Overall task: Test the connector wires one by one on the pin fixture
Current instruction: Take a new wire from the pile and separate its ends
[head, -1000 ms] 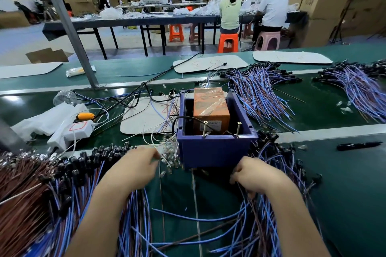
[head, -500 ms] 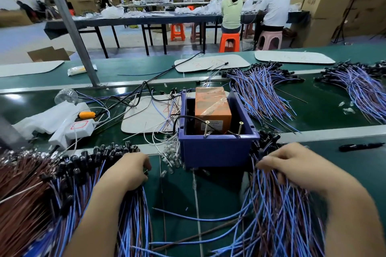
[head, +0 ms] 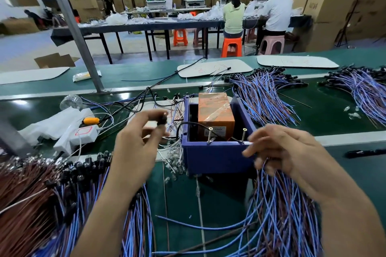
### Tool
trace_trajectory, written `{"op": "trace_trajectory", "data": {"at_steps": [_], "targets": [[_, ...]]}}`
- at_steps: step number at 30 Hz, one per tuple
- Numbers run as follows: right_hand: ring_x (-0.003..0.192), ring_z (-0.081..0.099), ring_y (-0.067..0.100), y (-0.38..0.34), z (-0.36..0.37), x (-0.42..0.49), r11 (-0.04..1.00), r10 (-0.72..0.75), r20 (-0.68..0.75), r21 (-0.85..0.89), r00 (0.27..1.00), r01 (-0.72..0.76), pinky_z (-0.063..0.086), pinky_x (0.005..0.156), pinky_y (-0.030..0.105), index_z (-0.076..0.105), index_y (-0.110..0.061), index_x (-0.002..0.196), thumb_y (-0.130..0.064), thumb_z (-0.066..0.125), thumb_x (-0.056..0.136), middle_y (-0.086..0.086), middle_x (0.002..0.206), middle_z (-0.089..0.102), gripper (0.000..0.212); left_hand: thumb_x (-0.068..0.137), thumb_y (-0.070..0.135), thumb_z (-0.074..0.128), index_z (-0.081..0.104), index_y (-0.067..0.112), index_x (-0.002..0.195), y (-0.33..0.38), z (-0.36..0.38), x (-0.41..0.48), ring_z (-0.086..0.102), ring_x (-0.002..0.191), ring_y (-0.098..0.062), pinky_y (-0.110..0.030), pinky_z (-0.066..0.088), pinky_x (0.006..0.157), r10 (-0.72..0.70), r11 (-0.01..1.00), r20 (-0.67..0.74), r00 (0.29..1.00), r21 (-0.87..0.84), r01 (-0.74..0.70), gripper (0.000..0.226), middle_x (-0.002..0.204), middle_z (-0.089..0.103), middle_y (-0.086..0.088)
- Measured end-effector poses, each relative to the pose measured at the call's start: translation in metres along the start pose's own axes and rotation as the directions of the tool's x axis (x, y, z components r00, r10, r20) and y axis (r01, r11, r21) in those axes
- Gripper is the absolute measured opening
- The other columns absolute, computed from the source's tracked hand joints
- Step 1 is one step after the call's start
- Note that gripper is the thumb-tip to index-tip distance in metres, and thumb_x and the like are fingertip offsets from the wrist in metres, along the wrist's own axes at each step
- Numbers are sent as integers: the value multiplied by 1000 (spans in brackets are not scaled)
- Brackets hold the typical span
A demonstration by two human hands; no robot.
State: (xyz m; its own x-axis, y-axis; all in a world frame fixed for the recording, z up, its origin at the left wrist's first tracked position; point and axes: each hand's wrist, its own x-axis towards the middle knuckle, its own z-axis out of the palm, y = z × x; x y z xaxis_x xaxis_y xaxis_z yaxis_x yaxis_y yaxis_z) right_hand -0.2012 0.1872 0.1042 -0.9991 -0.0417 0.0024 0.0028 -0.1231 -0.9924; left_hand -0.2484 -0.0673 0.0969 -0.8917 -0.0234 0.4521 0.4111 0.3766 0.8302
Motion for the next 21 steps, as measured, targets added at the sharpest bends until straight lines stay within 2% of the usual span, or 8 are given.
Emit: {"op": "trace_trajectory", "data": {"at_steps": [2,4,7,9,11,13,15,21], "targets": [[57,65,28,1,26,4,984,137,194,86,971,-156,50,46,26,66,-9,99,-46,41,86,29,85,70,46,92,8,57,61,26,104,21,7,-11,70,79,-10,-22,56,71,171,961,56,984,-228,-154,22,94,68,9],[63,67,29,5,53,7,960,212,289,117,934,-254,54,52,30,65,-13,101,-47,39,87,23,85,71,45,93,7,55,60,14,108,36,15,-25,69,80,-16,-25,55,70,308,890,211,928,-407,-203,17,93,67,2],[70,69,10,11,72,4,948,83,262,276,961,-157,55,59,21,77,-23,75,-25,60,84,-4,77,73,20,90,2,51,60,6,108,48,26,-38,66,89,-28,-44,56,75,372,851,418,829,-510,-125,21,96,63,-14],[75,70,2,9,69,2,940,-4,238,331,971,-78,54,64,16,78,-22,75,-12,59,82,-10,80,75,22,89,-5,52,61,1,105,50,29,-42,66,90,-32,-45,55,78,363,856,503,784,-513,-66,20,98,61,-18],[70,72,13,6,63,4,909,4,187,410,982,-82,57,59,22,74,-10,80,-10,66,77,5,83,76,8,88,-12,52,61,-5,104,50,28,-43,66,91,-30,-37,54,80,341,871,641,688,-490,25,19,98,63,-13],[52,66,17,3,60,7,860,68,82,500,994,-100,52,44,21,73,-8,68,-11,63,66,16,79,74,10,89,-12,53,62,-4,106,51,27,-44,67,88,-22,-29,52,80,286,904,806,518,-407,135,21,96,65,-11],[43,59,14,0,56,11,841,69,-44,540,997,-35,45,38,17,71,-13,60,-7,60,65,15,76,73,13,90,-9,54,64,-1,108,49,30,-43,64,85,-17,-27,53,81,213,956,907,364,-270,114,22,101,67,-17],[45,54,10,7,47,16,840,24,-238,531,971,110,43,41,17,67,-6,89,-10,64,68,14,79,74,21,91,-3,53,62,4,114,31,37,-30,57,79,-9,-19,48,76,-63,997,992,108,57,60,26,104,66,-16]]}}
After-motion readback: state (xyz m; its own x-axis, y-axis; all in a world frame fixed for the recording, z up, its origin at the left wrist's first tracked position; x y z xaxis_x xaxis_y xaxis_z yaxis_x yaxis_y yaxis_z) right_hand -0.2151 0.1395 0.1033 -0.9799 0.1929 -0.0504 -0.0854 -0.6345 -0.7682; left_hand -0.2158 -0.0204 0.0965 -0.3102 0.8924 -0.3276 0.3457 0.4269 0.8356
